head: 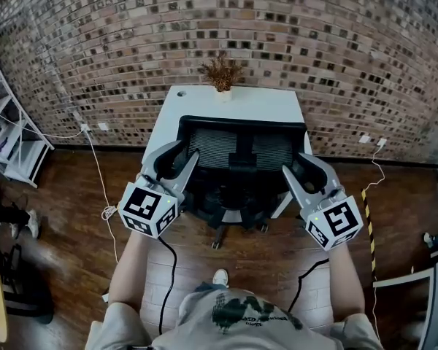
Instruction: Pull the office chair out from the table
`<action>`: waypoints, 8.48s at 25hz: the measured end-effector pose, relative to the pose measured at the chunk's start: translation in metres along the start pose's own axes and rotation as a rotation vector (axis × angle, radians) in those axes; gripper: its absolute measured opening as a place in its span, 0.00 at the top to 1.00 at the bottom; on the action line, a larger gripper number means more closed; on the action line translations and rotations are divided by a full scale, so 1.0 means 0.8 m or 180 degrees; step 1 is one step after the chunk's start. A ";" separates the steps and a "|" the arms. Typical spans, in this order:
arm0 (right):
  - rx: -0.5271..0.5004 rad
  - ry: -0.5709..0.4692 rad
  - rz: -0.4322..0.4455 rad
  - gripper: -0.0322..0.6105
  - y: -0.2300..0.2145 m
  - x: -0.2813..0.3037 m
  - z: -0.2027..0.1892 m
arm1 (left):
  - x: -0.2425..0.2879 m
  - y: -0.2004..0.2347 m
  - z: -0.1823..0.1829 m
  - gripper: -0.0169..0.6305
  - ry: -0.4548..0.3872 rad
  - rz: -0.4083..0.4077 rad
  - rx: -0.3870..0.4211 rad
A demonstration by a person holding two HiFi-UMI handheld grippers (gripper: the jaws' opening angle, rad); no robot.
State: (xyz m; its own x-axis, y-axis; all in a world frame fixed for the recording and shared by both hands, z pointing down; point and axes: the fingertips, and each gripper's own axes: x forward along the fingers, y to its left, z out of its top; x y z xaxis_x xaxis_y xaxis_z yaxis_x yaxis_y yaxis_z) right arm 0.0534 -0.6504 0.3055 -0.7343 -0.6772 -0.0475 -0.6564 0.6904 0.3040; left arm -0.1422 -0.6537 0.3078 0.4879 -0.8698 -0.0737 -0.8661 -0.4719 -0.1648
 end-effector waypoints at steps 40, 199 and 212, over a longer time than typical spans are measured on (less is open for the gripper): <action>-0.1752 0.0652 0.0749 0.60 -0.042 0.099 0.000 | 0.100 -0.004 0.012 0.64 0.0348 -0.1394 0.1718; -0.1569 0.0358 0.0291 0.55 0.435 -0.475 0.178 | -0.541 -0.426 0.131 0.56 0.0356 -0.0776 0.1567; -0.1675 0.0402 0.0008 0.52 0.437 -0.502 0.191 | -0.573 -0.405 0.142 0.50 0.0148 -0.0370 0.1112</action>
State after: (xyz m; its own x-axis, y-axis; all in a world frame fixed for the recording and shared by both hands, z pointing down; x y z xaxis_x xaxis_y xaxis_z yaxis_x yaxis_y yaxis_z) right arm 0.0924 -0.0984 0.2857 -0.6879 -0.7235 0.0587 -0.4555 0.4932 0.7411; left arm -0.0725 -0.0860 0.2834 0.5683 -0.8228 0.0086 -0.7121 -0.4971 -0.4959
